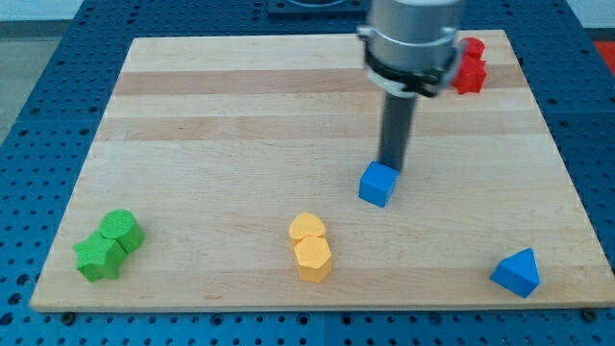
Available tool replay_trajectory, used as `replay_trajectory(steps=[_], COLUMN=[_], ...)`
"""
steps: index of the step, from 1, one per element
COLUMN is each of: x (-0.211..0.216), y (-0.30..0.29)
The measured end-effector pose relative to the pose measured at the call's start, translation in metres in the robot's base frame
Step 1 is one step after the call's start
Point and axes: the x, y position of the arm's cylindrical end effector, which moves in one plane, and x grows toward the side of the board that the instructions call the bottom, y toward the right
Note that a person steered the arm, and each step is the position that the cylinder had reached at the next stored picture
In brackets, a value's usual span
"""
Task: Place the blue cube to the top left of the blue triangle
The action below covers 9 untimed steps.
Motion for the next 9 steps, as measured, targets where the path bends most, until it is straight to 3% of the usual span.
replay_trajectory(steps=[2, 5, 7, 9], x=[-0.008, -0.014, 0.027, 0.105], y=[0.003, -0.067, -0.032, 0.031])
